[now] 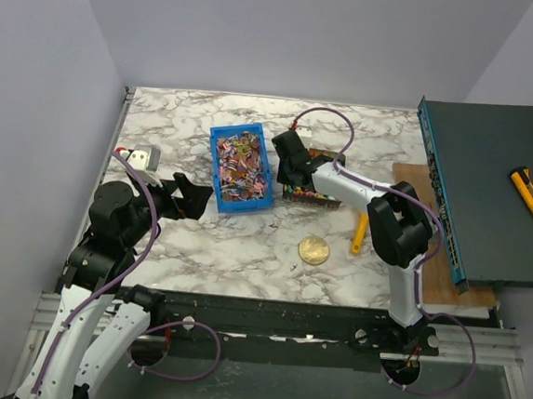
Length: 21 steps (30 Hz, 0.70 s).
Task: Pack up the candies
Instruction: Adjust the storage box at the center of the board.
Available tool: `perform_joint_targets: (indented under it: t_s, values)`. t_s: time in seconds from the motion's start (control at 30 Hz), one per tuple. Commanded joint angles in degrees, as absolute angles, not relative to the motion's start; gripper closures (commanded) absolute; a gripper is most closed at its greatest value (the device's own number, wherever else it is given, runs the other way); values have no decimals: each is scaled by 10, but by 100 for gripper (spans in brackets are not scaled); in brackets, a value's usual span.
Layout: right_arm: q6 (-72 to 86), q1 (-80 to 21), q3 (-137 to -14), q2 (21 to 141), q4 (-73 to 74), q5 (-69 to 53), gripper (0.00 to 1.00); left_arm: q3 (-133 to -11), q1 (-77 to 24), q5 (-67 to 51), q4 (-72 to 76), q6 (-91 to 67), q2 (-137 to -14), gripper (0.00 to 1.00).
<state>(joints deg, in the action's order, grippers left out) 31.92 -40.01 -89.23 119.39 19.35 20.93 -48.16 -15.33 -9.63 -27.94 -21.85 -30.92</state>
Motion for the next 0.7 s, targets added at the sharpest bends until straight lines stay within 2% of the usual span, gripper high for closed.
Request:
perform_joint_targets:
  t_s: [0.0, 0.6, 0.63, 0.67]
  values:
    - [311, -401, -862, 1178, 190, 167, 99, -477, -149, -105, -268, -221, -305, 1]
    - [315, -418, -787, 1103, 166, 122, 99, -476, -147, -104, -268, -220, -307, 1]
    - [314, -418, -787, 1100, 166, 125, 98, -477, -147, -104, -268, -220, -307, 1]
    - [314, -418, -787, 1097, 168, 132, 92, -476, -147, -103, -269, -220, -308, 1]
